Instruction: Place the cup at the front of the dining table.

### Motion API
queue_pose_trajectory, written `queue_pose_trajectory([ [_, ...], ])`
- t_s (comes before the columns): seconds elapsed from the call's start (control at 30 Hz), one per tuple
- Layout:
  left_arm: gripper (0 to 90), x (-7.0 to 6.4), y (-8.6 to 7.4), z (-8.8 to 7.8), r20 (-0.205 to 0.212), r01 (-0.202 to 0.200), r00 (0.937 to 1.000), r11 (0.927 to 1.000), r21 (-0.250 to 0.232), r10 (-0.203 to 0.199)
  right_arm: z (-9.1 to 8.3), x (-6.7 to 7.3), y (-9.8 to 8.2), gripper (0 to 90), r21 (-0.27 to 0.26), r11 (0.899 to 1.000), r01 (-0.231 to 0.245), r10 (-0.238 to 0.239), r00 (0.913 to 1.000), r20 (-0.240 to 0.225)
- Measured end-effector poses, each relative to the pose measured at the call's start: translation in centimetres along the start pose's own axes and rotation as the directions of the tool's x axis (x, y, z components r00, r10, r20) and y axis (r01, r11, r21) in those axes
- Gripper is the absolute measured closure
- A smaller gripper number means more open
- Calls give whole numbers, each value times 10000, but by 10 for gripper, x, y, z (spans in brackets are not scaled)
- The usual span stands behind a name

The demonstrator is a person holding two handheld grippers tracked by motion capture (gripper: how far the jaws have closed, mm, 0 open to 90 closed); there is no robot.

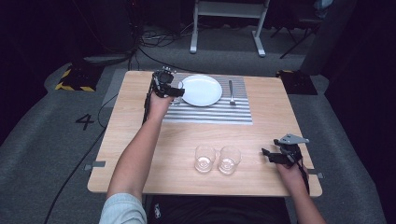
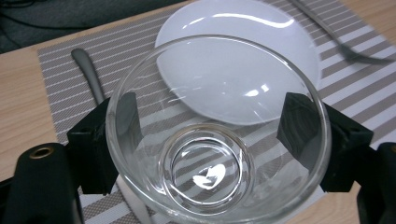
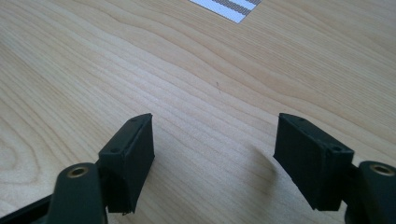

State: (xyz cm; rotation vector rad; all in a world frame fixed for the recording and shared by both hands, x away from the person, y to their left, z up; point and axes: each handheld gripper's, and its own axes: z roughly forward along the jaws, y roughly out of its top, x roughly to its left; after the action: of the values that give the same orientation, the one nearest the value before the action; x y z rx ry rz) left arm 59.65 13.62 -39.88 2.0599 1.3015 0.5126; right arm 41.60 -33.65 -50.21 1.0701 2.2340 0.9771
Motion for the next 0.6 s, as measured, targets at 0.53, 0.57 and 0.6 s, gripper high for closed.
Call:
queue_pose_trajectory([
  [0.53,188,10,-8,33,-73,374,9993,9961,799,-369,0,1,0,285,-10,10000,40,-40,10000,26],
  [0.57,188,10,-8,34,-59,337,9994,9954,896,-333,0,1,0,285,-31,10000,46,-46,10000,35],
  [0.6,188,9,-9,36,-86,351,9994,9955,876,-344,0,2,0,285,-35,10000,56,-56,10000,43],
])
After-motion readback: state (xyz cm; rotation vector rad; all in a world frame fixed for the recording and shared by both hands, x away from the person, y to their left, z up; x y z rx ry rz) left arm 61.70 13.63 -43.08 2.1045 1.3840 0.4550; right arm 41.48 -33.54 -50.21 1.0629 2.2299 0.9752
